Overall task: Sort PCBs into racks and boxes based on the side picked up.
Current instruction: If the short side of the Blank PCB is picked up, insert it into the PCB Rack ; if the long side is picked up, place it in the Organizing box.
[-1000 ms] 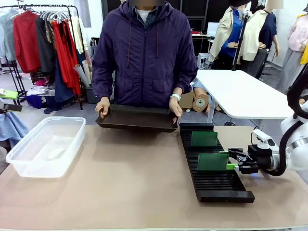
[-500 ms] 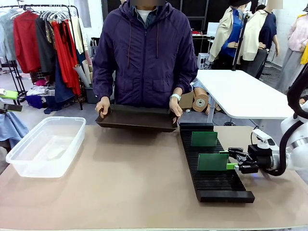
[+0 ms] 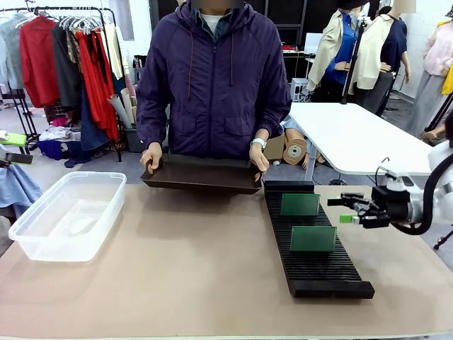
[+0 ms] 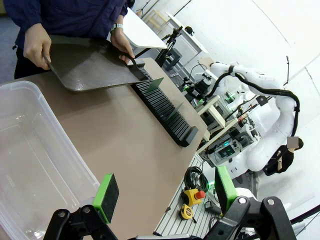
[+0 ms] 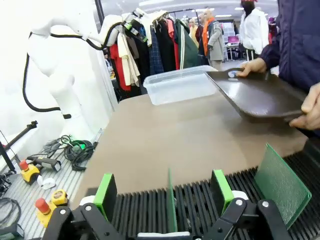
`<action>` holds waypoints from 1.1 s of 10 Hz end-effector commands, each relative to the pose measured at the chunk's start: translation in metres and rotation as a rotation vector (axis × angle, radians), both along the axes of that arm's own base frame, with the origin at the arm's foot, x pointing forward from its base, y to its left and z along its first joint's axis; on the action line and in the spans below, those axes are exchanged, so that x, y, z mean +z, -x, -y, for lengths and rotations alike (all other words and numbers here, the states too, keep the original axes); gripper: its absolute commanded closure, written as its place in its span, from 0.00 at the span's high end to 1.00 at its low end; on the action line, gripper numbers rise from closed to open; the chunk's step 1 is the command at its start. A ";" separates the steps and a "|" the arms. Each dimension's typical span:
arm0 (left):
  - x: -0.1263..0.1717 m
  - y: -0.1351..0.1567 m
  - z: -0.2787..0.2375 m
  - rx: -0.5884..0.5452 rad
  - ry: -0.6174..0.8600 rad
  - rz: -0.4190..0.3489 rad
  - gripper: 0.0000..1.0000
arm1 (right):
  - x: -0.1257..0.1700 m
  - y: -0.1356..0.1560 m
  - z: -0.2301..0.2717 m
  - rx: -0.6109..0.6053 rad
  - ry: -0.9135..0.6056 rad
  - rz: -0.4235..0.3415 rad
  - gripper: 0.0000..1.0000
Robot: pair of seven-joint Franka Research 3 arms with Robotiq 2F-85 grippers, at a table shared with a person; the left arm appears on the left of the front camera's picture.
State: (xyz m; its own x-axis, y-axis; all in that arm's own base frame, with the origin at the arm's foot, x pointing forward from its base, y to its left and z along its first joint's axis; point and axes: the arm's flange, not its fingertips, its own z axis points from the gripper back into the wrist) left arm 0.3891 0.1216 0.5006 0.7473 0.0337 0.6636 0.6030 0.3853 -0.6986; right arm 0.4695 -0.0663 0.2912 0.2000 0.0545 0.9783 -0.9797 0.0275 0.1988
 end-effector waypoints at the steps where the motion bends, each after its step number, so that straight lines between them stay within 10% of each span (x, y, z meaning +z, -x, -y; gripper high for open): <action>1: 0.002 0.001 0.001 0.001 0.006 -0.003 1.00 | 0.036 0.012 -0.004 0.051 -0.008 -0.123 1.00; 5: 0.002 0.001 0.001 0.001 0.006 -0.003 1.00 | 0.089 0.031 -0.015 0.097 -0.063 -0.559 1.00; 11: 0.002 0.001 0.001 0.001 0.006 -0.003 1.00 | 0.162 0.072 -0.029 0.026 -0.062 -0.736 1.00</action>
State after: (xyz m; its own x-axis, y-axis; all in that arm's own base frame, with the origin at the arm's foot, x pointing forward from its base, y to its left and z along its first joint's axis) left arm 0.3891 0.1216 0.5005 0.7475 0.0338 0.6634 0.6028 0.3852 -0.6988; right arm 0.4072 -0.0429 0.4416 0.7767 0.0543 0.6276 -0.6253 -0.0542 0.7785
